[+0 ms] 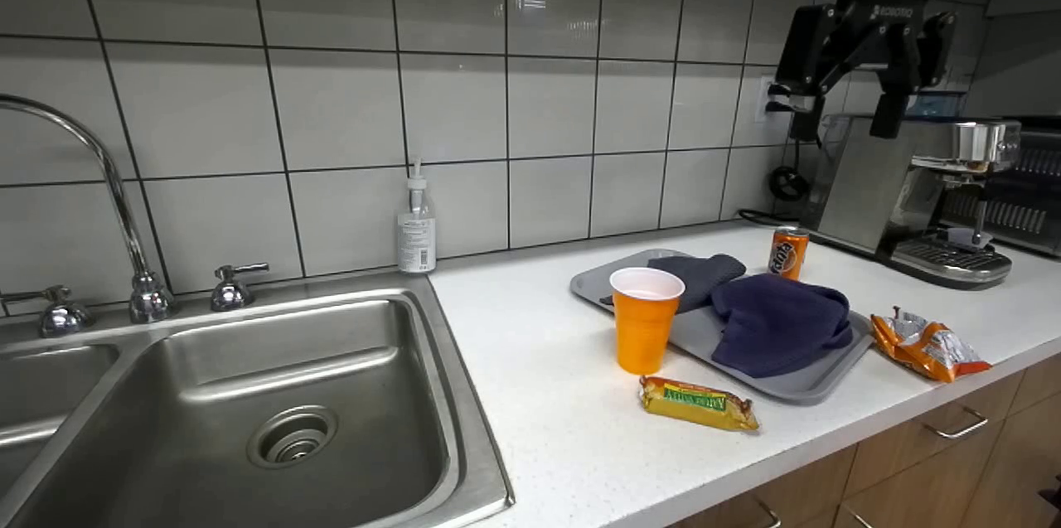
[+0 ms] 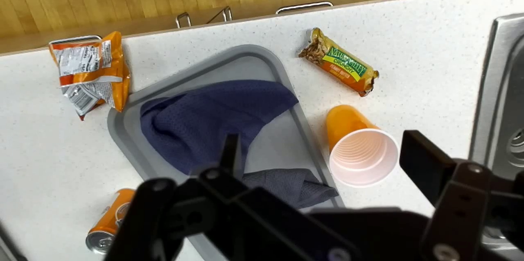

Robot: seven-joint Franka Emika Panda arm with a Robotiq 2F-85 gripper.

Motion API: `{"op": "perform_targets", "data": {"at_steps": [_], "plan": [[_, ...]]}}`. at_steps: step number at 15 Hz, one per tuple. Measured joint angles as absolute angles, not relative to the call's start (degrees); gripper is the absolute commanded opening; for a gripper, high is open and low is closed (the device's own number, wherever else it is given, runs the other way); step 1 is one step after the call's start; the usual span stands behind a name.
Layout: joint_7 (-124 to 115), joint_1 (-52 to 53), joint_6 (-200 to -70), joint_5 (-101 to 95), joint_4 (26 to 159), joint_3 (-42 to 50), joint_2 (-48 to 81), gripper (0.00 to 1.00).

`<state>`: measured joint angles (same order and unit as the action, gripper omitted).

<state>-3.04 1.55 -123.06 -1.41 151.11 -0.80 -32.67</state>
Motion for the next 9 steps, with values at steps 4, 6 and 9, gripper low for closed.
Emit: {"op": "perform_targets", "data": {"at_steps": [4, 6, 9], "plan": [[-3.04, 1.53, -126.61, -1.49, 151.33, -0.65, -32.26, 1.00], [-2.98, 1.51, -128.76, -1.49, 151.45, -0.21, -31.59, 1.00], [-2.87, 1.30, -131.74, -1.52, 151.47, 0.76, -30.07, 1.00]]}}
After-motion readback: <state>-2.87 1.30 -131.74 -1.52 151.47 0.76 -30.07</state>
